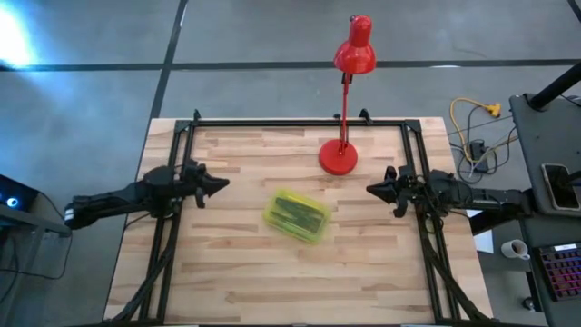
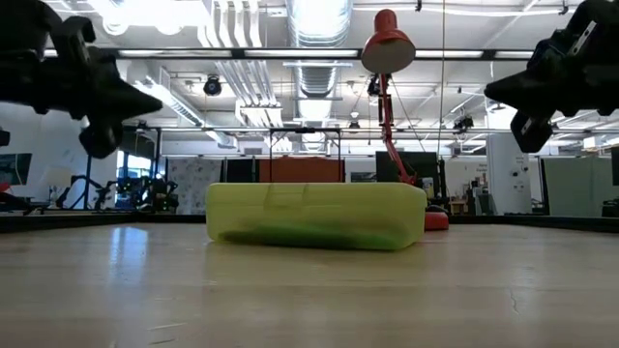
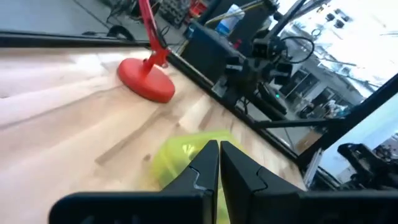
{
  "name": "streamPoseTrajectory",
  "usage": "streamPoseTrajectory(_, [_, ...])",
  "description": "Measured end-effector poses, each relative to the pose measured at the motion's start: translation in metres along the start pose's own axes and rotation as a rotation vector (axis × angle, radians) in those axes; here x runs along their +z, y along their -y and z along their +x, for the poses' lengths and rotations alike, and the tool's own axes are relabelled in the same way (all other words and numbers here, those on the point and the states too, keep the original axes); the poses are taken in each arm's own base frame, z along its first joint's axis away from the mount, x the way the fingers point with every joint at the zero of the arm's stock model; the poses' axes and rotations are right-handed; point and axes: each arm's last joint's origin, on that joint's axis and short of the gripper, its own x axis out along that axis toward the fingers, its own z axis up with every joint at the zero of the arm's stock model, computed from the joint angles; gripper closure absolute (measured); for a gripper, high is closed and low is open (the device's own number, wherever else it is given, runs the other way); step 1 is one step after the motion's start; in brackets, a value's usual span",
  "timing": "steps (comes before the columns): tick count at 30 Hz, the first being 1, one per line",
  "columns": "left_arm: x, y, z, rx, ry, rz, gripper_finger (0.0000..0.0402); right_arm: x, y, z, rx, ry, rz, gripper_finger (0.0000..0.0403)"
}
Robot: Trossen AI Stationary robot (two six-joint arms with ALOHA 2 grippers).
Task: Pick & place school supplies into a supply box
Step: Return to Home Position
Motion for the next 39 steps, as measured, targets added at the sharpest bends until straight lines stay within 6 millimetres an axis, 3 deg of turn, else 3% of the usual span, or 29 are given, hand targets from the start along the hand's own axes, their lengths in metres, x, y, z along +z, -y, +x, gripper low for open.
streamPoseTrajectory(8, [0.004, 0.003, 0.009, 0.064, -0.091, 0.0, 0.0402, -0.001, 0.0, 0.001, -0.007, -0.011, 0.0, 0.0385])
streamPoseTrajectory(39, [-0.031, -0.023, 0.035, 0.328, -0.456, -0.003, 0.0402, -0.002, 0.001, 0.001, -0.016, -0.026, 0.0, 0.0385])
